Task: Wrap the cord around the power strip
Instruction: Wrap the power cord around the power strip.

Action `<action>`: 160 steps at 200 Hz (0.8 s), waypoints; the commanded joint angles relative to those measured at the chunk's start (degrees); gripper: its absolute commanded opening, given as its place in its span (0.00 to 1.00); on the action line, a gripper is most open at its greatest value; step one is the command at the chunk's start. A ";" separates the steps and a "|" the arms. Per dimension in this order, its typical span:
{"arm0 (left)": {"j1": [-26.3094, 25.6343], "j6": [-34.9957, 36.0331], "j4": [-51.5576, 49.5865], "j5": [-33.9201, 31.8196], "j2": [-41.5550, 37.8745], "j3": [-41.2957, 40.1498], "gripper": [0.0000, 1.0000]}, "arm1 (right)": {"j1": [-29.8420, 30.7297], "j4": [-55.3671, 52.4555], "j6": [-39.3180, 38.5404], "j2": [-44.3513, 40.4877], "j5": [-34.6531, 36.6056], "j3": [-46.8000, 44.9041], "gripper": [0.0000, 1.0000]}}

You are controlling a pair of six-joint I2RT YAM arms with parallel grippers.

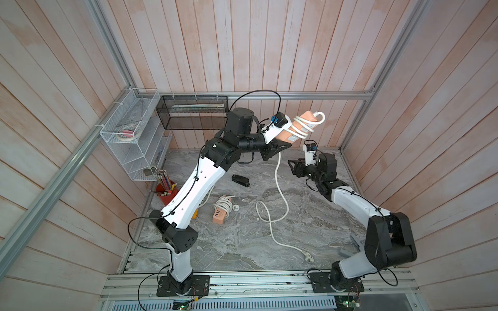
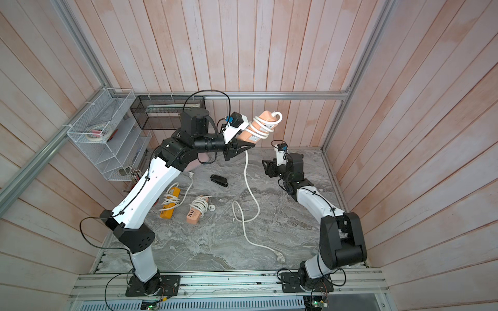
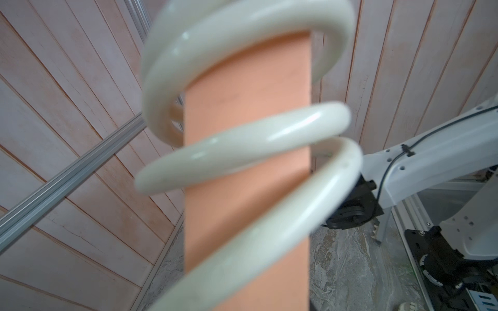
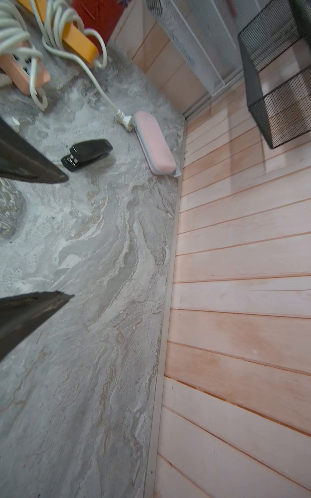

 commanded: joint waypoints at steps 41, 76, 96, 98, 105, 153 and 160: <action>3.54 -4.83 4.43 -1.70 1.91 1.08 0.00 | 1.51 11.45 9.60 -12.08 -13.20 -18.60 0.79; 3.69 -5.14 4.40 -1.48 2.43 1.04 0.00 | 5.11 11.96 6.44 -8.07 -13.37 -15.09 0.80; 3.84 -5.14 4.14 -1.70 2.41 1.02 0.00 | 6.70 9.95 3.09 -3.58 -12.25 -10.25 0.81; 3.82 -5.10 4.10 -1.77 2.45 1.02 0.00 | 6.68 9.95 2.96 -3.15 -12.48 -9.85 0.81; 3.96 -5.11 3.94 -1.94 2.41 0.94 0.00 | 6.69 10.58 3.22 -2.05 -13.20 -8.75 0.81; 5.74 -5.38 4.23 -2.06 2.12 -0.94 0.00 | 5.45 4.34 1.81 -3.54 -9.27 -4.30 0.80; 5.90 -5.41 4.18 -2.05 2.35 -0.94 0.00 | 5.41 3.21 1.50 -4.41 -9.38 -4.16 0.80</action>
